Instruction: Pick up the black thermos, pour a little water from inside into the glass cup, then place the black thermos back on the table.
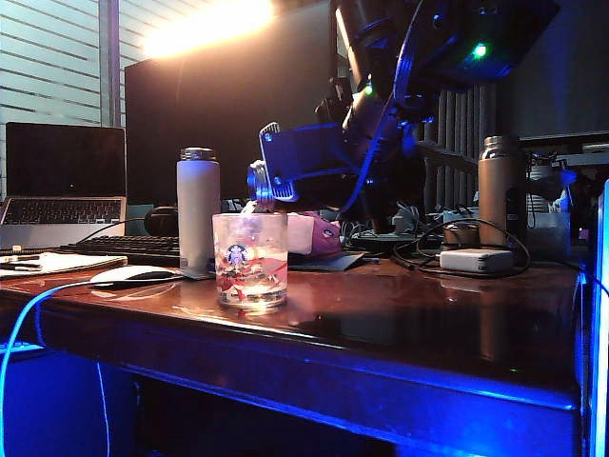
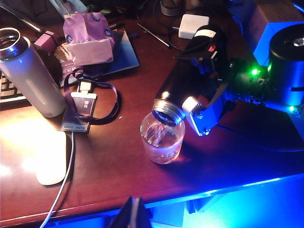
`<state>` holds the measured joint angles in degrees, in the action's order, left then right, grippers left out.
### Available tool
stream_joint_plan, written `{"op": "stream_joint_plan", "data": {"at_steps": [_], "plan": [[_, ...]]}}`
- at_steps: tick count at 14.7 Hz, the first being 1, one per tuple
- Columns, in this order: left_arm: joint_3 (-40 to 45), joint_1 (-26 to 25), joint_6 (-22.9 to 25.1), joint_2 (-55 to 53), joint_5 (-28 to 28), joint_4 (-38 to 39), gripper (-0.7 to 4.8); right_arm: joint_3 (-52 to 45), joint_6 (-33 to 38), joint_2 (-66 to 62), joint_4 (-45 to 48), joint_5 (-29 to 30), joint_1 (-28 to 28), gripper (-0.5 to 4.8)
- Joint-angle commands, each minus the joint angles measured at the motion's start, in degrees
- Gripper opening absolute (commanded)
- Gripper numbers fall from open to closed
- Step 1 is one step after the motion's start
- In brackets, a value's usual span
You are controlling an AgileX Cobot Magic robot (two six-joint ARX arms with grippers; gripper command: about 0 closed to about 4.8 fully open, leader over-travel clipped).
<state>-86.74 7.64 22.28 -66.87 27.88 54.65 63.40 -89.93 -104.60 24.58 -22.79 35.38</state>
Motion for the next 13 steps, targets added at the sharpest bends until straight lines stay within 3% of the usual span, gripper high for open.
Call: {"op": "stream_joint_plan", "data": {"at_steps": [1, 9, 13], "plan": [[-0.2, 0.0, 0.2, 0.1, 0.2, -0.7, -0.03, 0.9, -0.2, 0.7, 2.2, -0.3, 0.0, 0.0], [-0.2, 0.0, 0.2, 0.1, 0.2, -0.7, -0.03, 1.1, 0.2, 0.7, 2.2, 0.8, 0.0, 0.0], [-0.2, 0.0, 0.2, 0.1, 0.2, -0.7, -0.03, 1.1, 13.1, 0.7, 1.9, 2.6, 0.0, 0.0]]}}
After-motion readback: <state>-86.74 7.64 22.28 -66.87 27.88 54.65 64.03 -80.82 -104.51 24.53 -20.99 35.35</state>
